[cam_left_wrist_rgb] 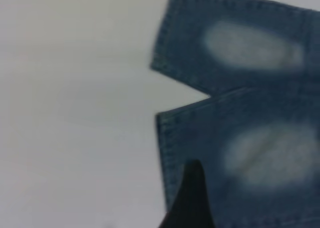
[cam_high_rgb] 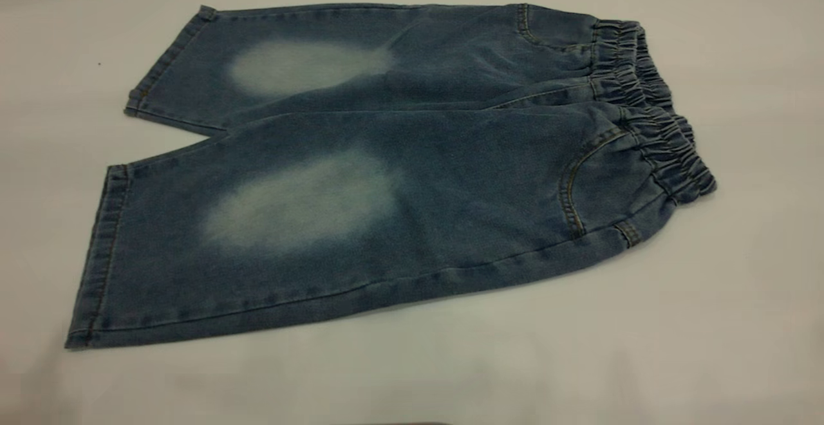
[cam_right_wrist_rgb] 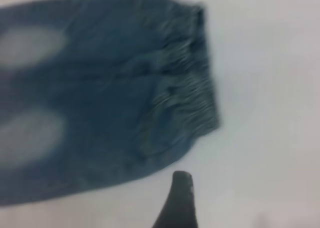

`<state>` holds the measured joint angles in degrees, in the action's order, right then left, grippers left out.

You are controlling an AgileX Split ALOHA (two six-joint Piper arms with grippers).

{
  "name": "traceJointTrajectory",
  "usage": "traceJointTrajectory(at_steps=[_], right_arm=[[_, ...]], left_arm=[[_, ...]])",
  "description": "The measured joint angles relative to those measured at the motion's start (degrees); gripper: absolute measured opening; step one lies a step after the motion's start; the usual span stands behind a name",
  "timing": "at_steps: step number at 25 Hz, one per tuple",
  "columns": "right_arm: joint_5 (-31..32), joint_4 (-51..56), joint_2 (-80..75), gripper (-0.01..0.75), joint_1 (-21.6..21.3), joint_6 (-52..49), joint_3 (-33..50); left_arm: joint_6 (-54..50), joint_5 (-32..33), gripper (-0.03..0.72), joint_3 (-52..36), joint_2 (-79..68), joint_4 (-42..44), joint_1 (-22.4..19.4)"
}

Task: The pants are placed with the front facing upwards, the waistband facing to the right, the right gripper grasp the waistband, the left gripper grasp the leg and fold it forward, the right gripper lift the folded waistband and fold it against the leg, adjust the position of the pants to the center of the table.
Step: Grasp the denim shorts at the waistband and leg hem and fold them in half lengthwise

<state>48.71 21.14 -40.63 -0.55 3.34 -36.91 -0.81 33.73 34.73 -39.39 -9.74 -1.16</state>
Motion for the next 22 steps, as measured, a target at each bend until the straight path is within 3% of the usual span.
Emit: traceJointTrajectory(at_steps=[10, 16, 22], right_arm=[[-3.5, 35.5, -25.5, 0.587, 0.0, 33.4, 4.5], [-8.8, 48.6, -39.7, 0.587, 0.1, 47.3, 5.2], [-15.0, 60.1, -53.8, 0.587, 0.1, 60.5, 5.1]], left_arm=[[15.6, -8.1, 0.579, 0.0, -21.4, -14.0, 0.0], [25.8, -9.4, 0.579, 0.0, -24.3, -23.0, 0.0], [30.3, -9.4, 0.579, 0.0, -24.3, -26.7, 0.0]])
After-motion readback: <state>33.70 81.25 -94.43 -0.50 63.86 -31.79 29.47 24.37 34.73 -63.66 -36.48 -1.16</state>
